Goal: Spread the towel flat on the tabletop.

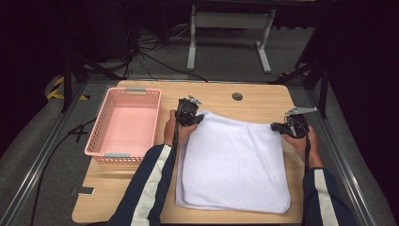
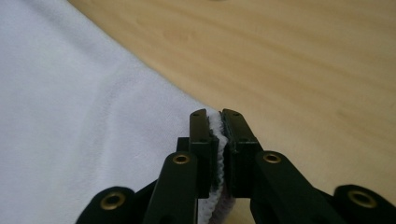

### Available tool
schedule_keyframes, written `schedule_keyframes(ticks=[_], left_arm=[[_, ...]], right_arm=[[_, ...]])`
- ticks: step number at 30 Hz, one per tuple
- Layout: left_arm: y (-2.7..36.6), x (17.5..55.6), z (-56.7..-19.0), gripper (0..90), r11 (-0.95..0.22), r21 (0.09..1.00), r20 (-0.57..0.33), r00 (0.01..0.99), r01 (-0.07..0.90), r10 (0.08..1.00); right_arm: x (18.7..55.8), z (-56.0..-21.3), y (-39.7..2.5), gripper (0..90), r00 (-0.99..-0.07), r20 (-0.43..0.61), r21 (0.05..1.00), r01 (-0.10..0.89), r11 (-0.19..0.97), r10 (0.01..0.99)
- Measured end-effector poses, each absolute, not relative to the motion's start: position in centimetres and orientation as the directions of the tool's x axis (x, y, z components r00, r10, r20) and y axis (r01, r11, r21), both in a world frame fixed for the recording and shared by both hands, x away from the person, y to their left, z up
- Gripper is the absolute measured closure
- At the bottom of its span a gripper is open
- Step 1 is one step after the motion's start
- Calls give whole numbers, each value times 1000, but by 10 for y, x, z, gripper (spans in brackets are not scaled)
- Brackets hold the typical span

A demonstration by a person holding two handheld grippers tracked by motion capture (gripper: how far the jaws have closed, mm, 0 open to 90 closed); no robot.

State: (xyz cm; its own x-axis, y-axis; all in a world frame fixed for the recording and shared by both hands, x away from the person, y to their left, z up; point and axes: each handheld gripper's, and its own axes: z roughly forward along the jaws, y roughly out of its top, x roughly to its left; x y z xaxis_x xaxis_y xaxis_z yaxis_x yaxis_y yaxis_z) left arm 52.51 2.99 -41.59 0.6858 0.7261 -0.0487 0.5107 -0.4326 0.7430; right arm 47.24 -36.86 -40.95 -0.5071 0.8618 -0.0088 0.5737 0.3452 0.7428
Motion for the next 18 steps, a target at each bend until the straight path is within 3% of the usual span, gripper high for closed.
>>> schedule_keyframes(ticks=[7,10,17,18], left_arm=[[47,524,-385,743,-376,803,-47,678,463,734],[48,526,-388,676,-413,769,-43,683,489,729],[50,527,-407,704,-388,758,-68,654,525,753],[50,527,-407,743,-388,758,-68,654,525,753]], right_arm=[[469,-380,-363,831,-521,-39,809,485,333,853],[467,-379,-361,831,-541,-41,807,478,348,840],[468,-391,-356,831,-539,-68,781,495,380,840],[468,-391,-356,831,-539,-68,781,495,380,840]])
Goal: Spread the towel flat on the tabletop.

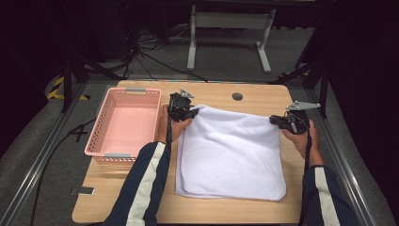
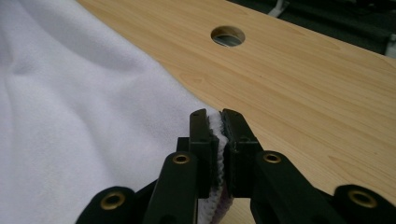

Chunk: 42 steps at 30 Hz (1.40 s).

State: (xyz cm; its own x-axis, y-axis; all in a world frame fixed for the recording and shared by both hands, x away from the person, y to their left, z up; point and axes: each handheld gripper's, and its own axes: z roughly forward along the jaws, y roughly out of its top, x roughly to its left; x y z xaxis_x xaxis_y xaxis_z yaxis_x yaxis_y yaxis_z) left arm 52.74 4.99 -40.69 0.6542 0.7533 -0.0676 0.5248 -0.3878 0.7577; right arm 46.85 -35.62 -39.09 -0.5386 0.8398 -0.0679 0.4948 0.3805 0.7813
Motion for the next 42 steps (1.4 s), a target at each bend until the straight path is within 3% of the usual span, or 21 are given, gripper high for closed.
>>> schedule_keyframes(ticks=[3,6,10,13,17,19,26,30,35,42], left_arm=[[47,527,-406,760,-402,756,-40,651,516,758],[50,520,-397,740,-342,794,-67,632,502,772],[51,497,-380,735,-393,815,0,680,425,733],[58,470,-375,742,-414,832,29,716,370,698],[73,427,-383,743,-379,866,2,755,327,656],[78,405,-388,743,-428,861,66,773,275,631],[96,345,-416,724,-499,845,120,841,193,528],[108,325,-436,709,-555,803,101,868,217,486],[127,310,-444,675,-571,765,43,860,299,508],[136,303,-432,504,-512,803,-10,867,304,499]], right_arm=[[468,-390,-355,831,-543,-57,795,483,367,838],[465,-387,-355,831,-552,-52,806,468,361,832],[455,-382,-356,831,-585,-47,827,431,360,809],[440,-379,-356,831,-633,-36,847,391,360,774],[413,-378,-355,830,-702,-47,848,348,399,711],[398,-378,-356,830,-729,-59,852,320,415,682],[344,-388,-366,826,-806,-77,846,259,466,588],[316,-399,-371,816,-851,-71,830,239,505,520],[282,-417,-375,805,-909,-53,783,220,582,414],[263,-428,-383,679,-880,-49,744,284,605,473]])
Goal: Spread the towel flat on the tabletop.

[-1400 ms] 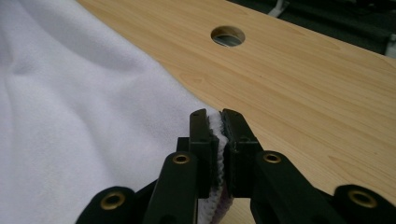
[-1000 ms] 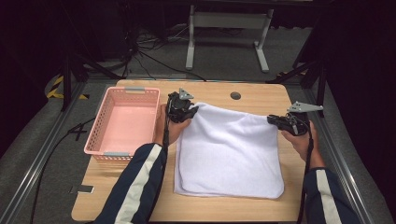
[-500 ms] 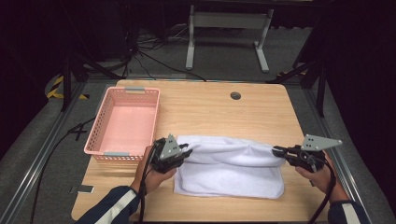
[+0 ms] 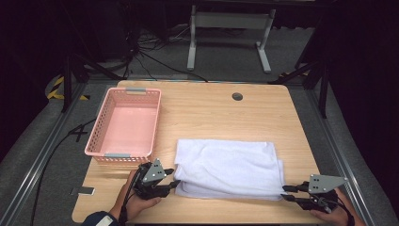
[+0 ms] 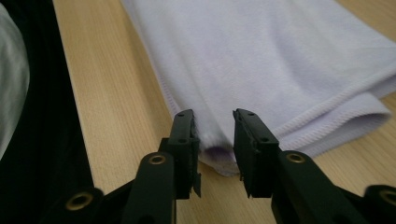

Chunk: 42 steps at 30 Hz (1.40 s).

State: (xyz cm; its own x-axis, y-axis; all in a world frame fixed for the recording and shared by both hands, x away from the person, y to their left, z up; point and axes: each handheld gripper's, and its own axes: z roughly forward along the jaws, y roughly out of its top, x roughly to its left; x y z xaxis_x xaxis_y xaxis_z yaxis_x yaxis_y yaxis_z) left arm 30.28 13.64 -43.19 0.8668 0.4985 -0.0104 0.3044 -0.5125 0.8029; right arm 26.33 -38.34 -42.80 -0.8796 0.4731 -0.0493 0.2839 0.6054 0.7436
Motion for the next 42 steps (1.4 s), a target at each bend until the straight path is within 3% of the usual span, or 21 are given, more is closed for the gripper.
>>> schedule_keyframes(ticks=[5,7,10,13,15,17,19,23,27,30,33,38,42], left_arm=[[124,306,-417,428,-471,832,-39,879,292,476],[113,308,-417,466,-511,815,-20,895,273,446],[99,315,-423,441,-542,791,-32,904,284,427],[87,325,-437,445,-619,735,-7,915,278,402],[85,325,-443,494,-660,710,22,928,247,371],[88,321,-447,605,-708,675,51,944,207,325],[94,315,-449,653,-717,668,70,942,200,328],[110,307,-454,669,-715,666,58,941,213,334],[129,301,-458,544,-656,681,0,896,325,444],[138,299,-454,443,-585,717,-46,863,380,504],[139,296,-453,310,-567,711,-68,843,417,534],[141,288,-452,206,-528,731,-74,819,432,568],[142,289,-452,174,-453,749,-155,793,484,589]], right_arm=[[262,-410,-383,646,-831,-51,800,299,521,554],[262,-402,-375,639,-837,-68,804,276,527,543],[265,-397,-363,647,-847,-57,809,271,521,528],[277,-404,-356,662,-812,-32,799,329,502,583],[281,-419,-348,669,-827,-19,761,353,545,562],[278,-430,-342,670,-854,-26,724,343,599,520],[275,-439,-342,671,-864,-10,691,358,628,504],[270,-450,-347,681,-854,14,674,391,626,519],[267,-450,-348,677,-853,0,664,390,638,522],[267,-445,-343,602,-856,-28,654,375,657,517],[273,-432,-336,566,-848,-33,708,354,611,529],[303,-407,-301,520,-829,-107,734,307,606,549],[332,-394,-266,496,-834,-113,748,286,599,540]])
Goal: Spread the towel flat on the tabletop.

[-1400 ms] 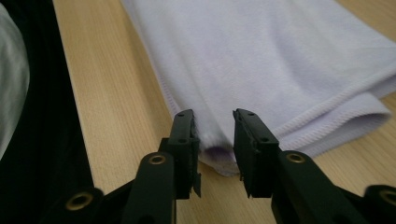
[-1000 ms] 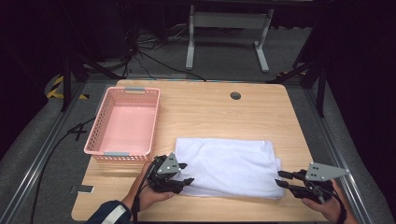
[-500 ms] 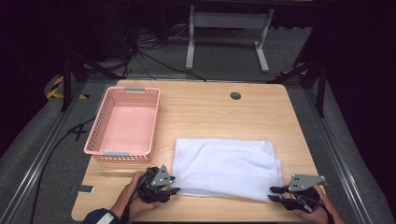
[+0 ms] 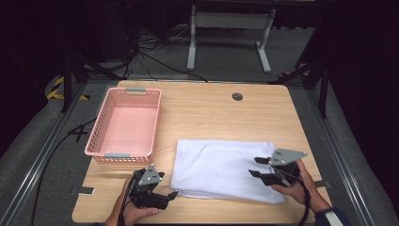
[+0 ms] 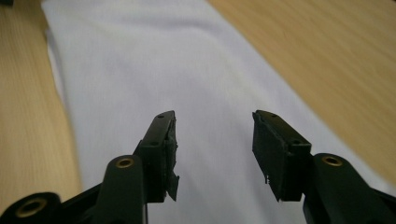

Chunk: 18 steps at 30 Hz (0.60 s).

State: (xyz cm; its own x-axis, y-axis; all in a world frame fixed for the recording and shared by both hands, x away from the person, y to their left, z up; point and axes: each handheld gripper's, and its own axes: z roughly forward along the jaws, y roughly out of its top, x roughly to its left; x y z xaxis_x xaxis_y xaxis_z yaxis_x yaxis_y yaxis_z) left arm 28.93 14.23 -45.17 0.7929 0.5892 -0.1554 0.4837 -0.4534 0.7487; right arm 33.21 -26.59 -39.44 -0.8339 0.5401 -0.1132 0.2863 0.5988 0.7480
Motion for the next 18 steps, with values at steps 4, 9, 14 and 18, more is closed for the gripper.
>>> schedule_keyframes(ticks=[4,9,14,18], left_arm=[[127,290,-458,170,-485,727,-146,799,486,583],[113,292,-462,163,-521,712,-105,806,470,583],[105,294,-467,160,-536,695,-91,798,479,595],[102,295,-472,158,-558,683,-75,805,472,589]], right_arm=[[379,-383,-194,451,-878,-74,758,258,599,473],[417,-394,-127,418,-904,-26,720,280,635,428],[445,-416,-85,386,-897,-2,691,318,648,443],[456,-430,-66,370,-897,-1,666,330,669,443]])
